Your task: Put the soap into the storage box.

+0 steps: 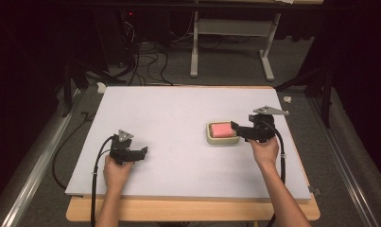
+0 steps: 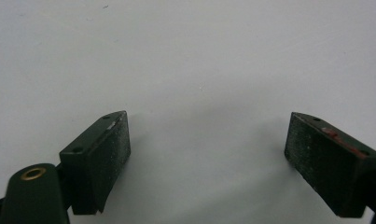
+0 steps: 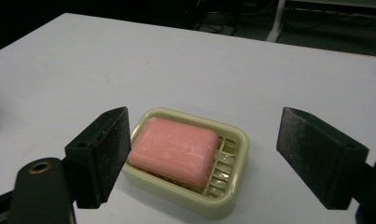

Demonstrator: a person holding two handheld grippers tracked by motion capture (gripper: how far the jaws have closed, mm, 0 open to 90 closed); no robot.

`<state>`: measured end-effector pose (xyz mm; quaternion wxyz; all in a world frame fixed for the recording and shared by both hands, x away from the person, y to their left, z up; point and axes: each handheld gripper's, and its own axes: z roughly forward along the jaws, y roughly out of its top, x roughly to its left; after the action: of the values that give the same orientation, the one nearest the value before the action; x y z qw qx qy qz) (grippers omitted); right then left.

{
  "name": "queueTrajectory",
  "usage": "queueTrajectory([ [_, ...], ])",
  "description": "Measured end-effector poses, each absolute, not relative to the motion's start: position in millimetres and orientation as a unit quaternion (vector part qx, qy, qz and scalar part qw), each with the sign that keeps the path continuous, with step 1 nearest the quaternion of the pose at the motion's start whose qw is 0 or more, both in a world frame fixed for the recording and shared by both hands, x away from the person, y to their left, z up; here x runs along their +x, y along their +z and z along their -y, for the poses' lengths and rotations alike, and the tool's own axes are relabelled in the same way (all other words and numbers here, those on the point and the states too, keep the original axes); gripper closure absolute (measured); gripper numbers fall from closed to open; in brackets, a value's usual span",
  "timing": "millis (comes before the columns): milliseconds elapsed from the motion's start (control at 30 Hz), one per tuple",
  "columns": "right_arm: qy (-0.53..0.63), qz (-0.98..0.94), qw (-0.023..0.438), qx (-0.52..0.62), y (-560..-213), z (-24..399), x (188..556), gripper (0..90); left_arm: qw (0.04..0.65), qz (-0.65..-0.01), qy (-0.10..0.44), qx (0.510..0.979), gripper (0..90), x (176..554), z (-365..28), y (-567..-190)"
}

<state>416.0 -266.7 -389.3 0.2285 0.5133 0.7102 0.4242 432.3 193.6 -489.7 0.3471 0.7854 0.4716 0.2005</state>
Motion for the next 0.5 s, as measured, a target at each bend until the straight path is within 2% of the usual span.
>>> queueTrajectory([
  [500, 0.444, -0.686, 0.237, 0.526, -387, 297, 401, 18.3, 0.347, -0.472, 0.2, 0.785, 14.7, 432, -194, -490],
])
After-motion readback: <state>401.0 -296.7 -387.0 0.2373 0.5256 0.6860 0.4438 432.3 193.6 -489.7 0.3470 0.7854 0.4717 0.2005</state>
